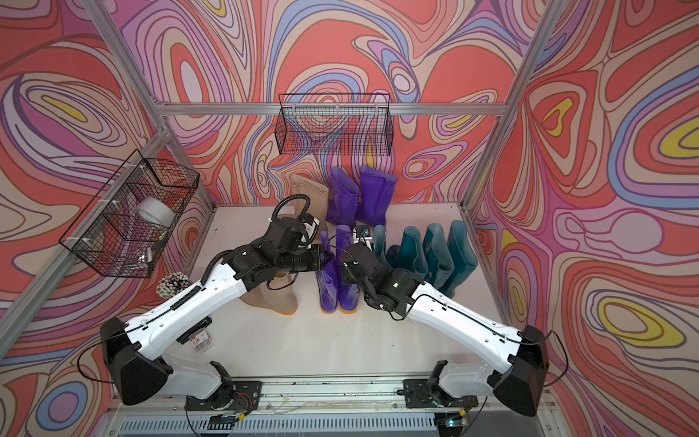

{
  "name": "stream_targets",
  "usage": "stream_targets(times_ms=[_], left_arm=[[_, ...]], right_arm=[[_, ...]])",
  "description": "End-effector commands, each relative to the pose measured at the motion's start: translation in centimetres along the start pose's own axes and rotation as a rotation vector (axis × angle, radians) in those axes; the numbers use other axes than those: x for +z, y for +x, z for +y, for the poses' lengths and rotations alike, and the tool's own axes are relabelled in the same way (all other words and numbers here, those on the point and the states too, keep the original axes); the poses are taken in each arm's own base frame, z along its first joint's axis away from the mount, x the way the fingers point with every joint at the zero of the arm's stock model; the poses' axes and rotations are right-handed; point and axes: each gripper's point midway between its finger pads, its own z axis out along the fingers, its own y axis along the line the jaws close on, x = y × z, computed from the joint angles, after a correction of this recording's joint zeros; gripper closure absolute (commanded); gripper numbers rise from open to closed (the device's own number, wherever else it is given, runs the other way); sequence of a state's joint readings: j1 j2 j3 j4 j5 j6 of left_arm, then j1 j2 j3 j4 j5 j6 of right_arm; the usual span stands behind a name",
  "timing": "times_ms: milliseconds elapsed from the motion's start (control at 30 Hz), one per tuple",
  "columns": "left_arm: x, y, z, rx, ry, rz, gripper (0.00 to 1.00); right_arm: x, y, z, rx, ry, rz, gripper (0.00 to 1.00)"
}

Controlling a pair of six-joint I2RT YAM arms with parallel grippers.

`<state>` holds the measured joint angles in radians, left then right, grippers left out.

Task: Match and arrange rain boots in pairs
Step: Pair a pair of rain boots at the center of the board.

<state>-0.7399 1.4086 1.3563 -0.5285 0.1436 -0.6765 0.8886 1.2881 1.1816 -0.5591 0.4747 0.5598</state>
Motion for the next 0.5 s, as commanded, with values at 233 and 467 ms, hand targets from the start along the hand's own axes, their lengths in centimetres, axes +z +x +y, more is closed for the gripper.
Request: stream_targets(times_ms=[233,467], left_arm=[[-5.7,-2.3,-0.4,0.066,-0.007,-0.169,0.69],[-4.7,-1.9,-1.3,0.071,0.037,-0.125,0.57]], right_arm=[[-1.2,-1.8,0.9,-0.031,-0.039,-0.036,0.75],[-1.9,-2.5,0.8,-0.055,-0.033,-0.040,0.61]])
